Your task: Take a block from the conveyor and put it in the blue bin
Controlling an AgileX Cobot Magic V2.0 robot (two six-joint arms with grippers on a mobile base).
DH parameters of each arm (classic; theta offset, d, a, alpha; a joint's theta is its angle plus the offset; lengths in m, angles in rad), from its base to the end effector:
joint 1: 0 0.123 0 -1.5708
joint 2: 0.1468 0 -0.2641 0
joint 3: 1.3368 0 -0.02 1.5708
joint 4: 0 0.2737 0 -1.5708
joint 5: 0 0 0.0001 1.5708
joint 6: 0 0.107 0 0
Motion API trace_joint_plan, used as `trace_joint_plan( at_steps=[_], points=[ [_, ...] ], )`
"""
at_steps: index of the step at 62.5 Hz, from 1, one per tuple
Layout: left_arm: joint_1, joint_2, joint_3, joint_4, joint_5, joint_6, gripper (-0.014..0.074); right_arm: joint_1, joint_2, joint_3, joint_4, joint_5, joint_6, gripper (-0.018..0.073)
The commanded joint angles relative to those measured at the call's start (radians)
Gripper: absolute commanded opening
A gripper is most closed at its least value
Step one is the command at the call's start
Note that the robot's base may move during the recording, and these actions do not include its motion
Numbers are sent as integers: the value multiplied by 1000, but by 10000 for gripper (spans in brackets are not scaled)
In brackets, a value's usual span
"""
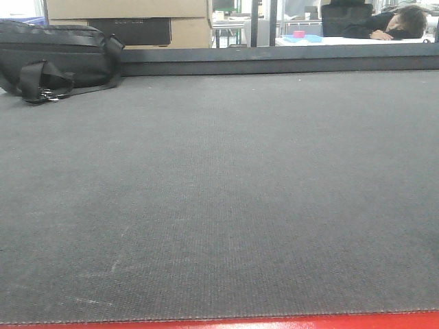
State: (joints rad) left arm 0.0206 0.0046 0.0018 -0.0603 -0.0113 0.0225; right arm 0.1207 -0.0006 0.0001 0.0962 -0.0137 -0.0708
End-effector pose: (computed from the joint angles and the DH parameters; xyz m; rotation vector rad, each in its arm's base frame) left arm 0.1166 0.0025 0.2146 -0.0437 1.4781 -0.0134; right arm 0.1152 0.0138 0.2161 -0.0690 1.4689 0.1178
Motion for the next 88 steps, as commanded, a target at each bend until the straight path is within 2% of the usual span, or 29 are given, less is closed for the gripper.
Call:
trace_joint_plan(
  at_steps=[1,10,15,21,24,29,34,44,61,67,77,88],
  points=[
    [-7,-5,-2,-4,-16,-8,-111,-3,1,0,-6,-44,-5,-162],
    [-7,-5,-2,-4,-41,-8,-111,-3,1,0,-6,-58,-5,-162],
    [-7,-5,-14,-6,-26,-8,-111,-3,1,0,-6,-173,-5,-162],
    [-7,-5,-134,-6,120,-8,-111,-3,1,-5,-6,-299,-5,-162],
    [-7,-5,-195,-4,194,-8,-111,-3,1,-47,-6,-293,-5,-162],
    [-7,2,-325,9,318,-8,-111,-3,1,-164,-6,-168,-5,-162],
    [-7,49,-425,45,365,-8,-111,-3,10,-280,-6,4,-5,-162],
    [-7,211,-615,48,471,-8,-111,-3,141,-497,-6,272,-5,-162],
    [-7,669,-908,20,878,-8,-111,-3,534,-816,22,755,-5,-162],
    [-7,818,-992,20,968,-8,-111,-3,687,-922,22,919,-5,-162],
    [-7,1012,-1062,7,993,-8,-111,-3,859,-1012,22,985,-5,-162],
    [-7,1147,-1075,-41,1007,-8,-111,-3,985,-1018,22,1022,-5,-162]
  ],
)
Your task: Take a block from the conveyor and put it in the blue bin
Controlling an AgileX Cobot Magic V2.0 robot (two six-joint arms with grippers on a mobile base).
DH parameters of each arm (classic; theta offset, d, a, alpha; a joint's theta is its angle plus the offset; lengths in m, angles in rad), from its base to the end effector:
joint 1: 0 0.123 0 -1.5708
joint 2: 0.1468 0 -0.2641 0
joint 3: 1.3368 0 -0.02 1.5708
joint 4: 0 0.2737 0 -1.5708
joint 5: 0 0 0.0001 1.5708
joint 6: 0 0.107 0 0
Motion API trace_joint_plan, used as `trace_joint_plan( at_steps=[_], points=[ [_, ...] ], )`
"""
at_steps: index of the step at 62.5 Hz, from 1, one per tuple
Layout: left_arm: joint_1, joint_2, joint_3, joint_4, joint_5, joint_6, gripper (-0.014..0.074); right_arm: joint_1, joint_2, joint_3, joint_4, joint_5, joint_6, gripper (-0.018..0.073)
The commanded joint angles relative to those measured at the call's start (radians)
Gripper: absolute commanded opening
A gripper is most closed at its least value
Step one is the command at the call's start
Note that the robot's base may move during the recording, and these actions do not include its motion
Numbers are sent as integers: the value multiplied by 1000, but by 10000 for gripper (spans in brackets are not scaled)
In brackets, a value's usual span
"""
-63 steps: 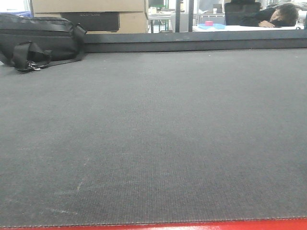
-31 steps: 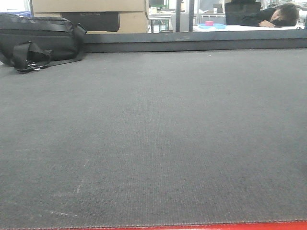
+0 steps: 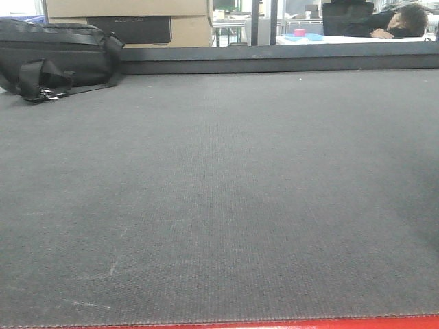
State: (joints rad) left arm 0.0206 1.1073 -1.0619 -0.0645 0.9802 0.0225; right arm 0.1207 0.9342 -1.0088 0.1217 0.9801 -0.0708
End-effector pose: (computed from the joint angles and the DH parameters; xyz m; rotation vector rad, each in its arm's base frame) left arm 0.2536 -0.0005 0.3192 -0.0207 2.5074 -0.0642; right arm 0.2127 0.0367 0.3424 -0.1951 2.3795 0.1763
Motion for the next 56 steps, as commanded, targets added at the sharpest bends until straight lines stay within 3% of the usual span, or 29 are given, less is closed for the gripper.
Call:
trace_joint_plan(
  at_steps=[1,20,26,37,41,56],
  points=[
    [-7,51,-11,-41,21,-8,-111,-3,62,-9,-4,36,-5,-162],
    [-7,97,-11,-57,21,-8,-111,-3,343,-9,-6,116,21,-141],
    [-7,97,-11,-57,26,-8,-111,-3,411,-9,-6,127,32,-14],
    [-7,97,-11,-57,26,-8,-111,-3,499,-9,-10,114,43,367],
    [-7,97,-11,-57,26,-8,-111,-3,521,-9,-10,89,43,446],
    [-7,97,-11,-57,26,-8,-111,-3,581,50,-10,-49,54,431]
  ],
)
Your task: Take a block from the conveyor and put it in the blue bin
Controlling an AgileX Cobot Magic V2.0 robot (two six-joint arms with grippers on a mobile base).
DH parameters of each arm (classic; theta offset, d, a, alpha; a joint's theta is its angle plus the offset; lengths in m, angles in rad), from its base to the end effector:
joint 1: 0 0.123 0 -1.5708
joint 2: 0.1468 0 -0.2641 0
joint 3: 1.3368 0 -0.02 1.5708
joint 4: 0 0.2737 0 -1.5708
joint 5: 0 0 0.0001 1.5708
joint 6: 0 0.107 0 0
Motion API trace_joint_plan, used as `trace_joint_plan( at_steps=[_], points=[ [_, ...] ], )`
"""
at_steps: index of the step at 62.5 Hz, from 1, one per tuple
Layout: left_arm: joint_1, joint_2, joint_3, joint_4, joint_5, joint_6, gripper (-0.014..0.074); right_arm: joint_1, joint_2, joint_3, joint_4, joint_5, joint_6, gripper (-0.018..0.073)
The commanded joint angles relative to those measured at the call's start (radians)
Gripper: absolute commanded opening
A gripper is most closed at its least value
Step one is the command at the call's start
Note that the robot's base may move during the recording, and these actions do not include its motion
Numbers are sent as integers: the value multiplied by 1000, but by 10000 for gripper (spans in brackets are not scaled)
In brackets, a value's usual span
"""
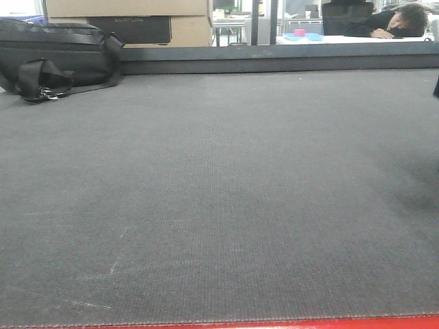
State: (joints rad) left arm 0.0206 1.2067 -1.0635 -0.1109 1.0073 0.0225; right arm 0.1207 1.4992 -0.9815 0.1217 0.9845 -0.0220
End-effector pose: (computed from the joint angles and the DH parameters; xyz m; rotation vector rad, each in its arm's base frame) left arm 0.2695 -0.0045 0.2925 -0.0435 2.6292 -0.1289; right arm 0.2903 0.0461 0.1852 -0.1242 2.9841 0.1707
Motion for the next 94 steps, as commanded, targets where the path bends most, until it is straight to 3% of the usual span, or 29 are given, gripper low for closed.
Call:
trace_joint_plan(
  at_steps=[1,9,13,18,24,29,35,42,50,56,62,79,86,94],
  points=[
    [-7,-3,-9,-10,-1,-8,-111,-3,18,27,-10,-58,5,423],
    [-7,-3,-9,-17,-1,-14,-111,-3,43,54,-10,-92,5,356],
    [-7,-3,-9,-14,-1,-90,-111,-3,54,54,-15,-106,5,294],
    [-7,-3,-9,13,-1,-163,-111,-3,56,54,-18,-83,5,119],
    [8,-3,-14,38,26,-207,-111,-3,41,54,-23,-49,5,-166],
    [37,-3,-32,38,96,-188,-111,-3,13,47,-23,-34,5,-155],
    [81,6,-53,38,206,-59,-111,-3,-35,7,-23,22,5,-155],
    [127,27,-58,38,214,53,-111,-3,-94,-52,-11,71,5,-155],
    [157,68,-56,50,214,90,-111,-3,-161,-109,12,93,5,-155],
    [161,93,-56,102,199,90,-107,-3,-190,-124,32,85,5,-155],
    [161,102,-53,132,177,90,-6,-3,-203,-124,43,80,5,-155],
    [161,104,47,146,108,90,455,-3,-203,-124,54,80,5,-155],
    [161,104,117,146,-10,87,479,-3,-203,-124,77,77,5,-155],
    [161,121,129,111,-35,87,474,-1,-203,-124,79,78,5,-155]
  ],
)
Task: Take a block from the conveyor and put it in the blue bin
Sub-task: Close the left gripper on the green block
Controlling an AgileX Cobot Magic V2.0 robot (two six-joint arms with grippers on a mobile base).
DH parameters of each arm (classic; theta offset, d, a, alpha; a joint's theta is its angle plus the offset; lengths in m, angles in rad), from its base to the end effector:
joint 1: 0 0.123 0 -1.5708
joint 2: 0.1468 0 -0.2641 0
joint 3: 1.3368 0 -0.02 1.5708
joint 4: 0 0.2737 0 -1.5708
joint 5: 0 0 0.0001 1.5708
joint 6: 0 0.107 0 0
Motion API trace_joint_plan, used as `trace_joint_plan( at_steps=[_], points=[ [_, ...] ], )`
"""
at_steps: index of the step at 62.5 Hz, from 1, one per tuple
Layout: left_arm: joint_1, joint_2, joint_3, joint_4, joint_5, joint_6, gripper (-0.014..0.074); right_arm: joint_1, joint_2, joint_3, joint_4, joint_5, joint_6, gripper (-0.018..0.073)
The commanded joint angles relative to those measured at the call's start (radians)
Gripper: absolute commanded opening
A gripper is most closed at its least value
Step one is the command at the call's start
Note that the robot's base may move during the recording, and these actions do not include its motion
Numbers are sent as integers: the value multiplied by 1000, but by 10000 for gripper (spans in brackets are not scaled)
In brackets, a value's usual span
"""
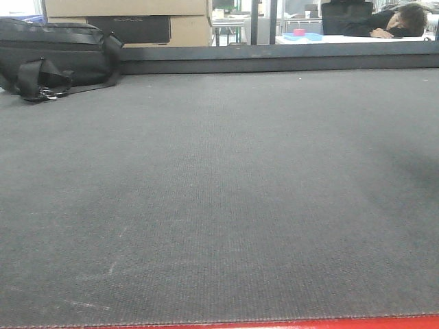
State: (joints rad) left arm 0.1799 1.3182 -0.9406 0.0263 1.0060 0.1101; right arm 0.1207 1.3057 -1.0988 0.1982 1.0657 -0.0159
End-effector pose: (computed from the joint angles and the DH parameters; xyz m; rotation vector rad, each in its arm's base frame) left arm 0.2642 0.0505 0.2234 -0.0844 2.8709 0.0916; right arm 0.2790 0.0524 0.2751 -0.1023 2.7512 0.2930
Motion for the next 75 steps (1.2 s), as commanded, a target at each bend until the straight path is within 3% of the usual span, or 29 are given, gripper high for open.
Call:
trace_joint_plan(
  at_steps=[1,32,44,52,66,75],
  points=[
    [2,14,5,-26,-34,-1,474,-1,-9,-7,2,-3,-1,-155],
    [-5,302,-116,-34,-29,-1,474,-1,-9,-5,5,-20,-1,-155],
    [-5,340,-120,9,-51,-3,457,-1,-9,-5,5,-24,-1,-155],
    [-5,340,-120,7,-79,-6,304,-1,-9,-5,5,-30,-1,-155],
    [-5,340,-120,5,-61,-6,-109,-1,-9,-5,5,-37,-1,-155],
    [-6,287,-120,-39,-63,-6,-111,-1,-13,-5,5,-34,-7,-155]
  ],
)
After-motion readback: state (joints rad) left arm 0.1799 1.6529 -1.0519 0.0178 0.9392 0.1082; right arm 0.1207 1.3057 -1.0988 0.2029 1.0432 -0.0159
